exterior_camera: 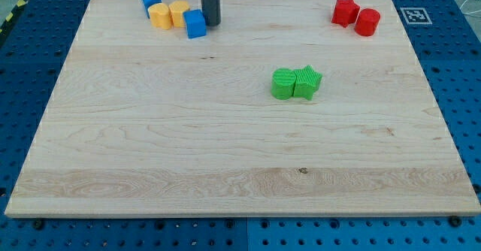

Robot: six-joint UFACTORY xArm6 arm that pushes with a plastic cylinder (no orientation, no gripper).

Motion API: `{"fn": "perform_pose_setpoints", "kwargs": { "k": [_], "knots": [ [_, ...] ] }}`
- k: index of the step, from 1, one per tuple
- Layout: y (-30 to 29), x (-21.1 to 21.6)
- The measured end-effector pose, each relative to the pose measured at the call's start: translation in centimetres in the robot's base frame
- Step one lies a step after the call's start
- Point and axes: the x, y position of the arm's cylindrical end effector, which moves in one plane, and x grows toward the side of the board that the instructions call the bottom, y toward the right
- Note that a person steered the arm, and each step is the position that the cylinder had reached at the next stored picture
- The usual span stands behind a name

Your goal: Move green star towards top right

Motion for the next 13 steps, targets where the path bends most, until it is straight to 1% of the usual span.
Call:
{"fn": "perform_pose_setpoints", "kwargs": {
  "k": [1, 2, 3, 4, 5, 6, 7, 8, 9, 10, 11, 13],
  "knots": [
    [2.2, -0.1],
    [6.4, -0.3],
    [7.1, -0.4],
    [7.8, -2.0],
    [9.7, -1.6],
    [11.5, 1.5],
    [9.8, 6.1],
    [7.0, 9.3],
    [5.9, 13.3],
    [7.2, 16.8],
    [10.5, 18.2],
    [17.2, 18.1]
  ]
}}
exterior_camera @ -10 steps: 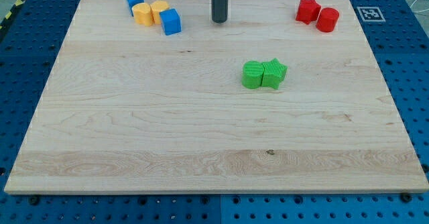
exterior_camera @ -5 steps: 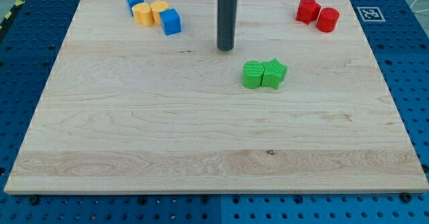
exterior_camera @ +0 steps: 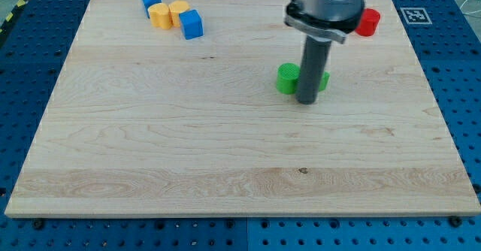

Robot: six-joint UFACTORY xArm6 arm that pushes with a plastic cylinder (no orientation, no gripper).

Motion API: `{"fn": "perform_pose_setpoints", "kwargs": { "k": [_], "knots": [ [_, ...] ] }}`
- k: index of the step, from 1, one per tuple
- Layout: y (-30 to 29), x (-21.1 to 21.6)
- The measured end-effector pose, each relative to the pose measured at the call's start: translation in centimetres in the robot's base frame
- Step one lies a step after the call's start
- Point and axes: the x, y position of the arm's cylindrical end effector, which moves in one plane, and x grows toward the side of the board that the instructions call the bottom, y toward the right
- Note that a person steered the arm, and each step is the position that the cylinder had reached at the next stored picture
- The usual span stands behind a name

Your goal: Move green star towards top right

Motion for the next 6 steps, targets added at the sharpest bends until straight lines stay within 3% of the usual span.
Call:
{"fn": "perform_pose_setpoints", "kwargs": {
  "k": [1, 5, 6],
  "knots": [
    [2.1, -0.5],
    [-0.8, -8.3],
    [2.1, -9.7]
  ]
}}
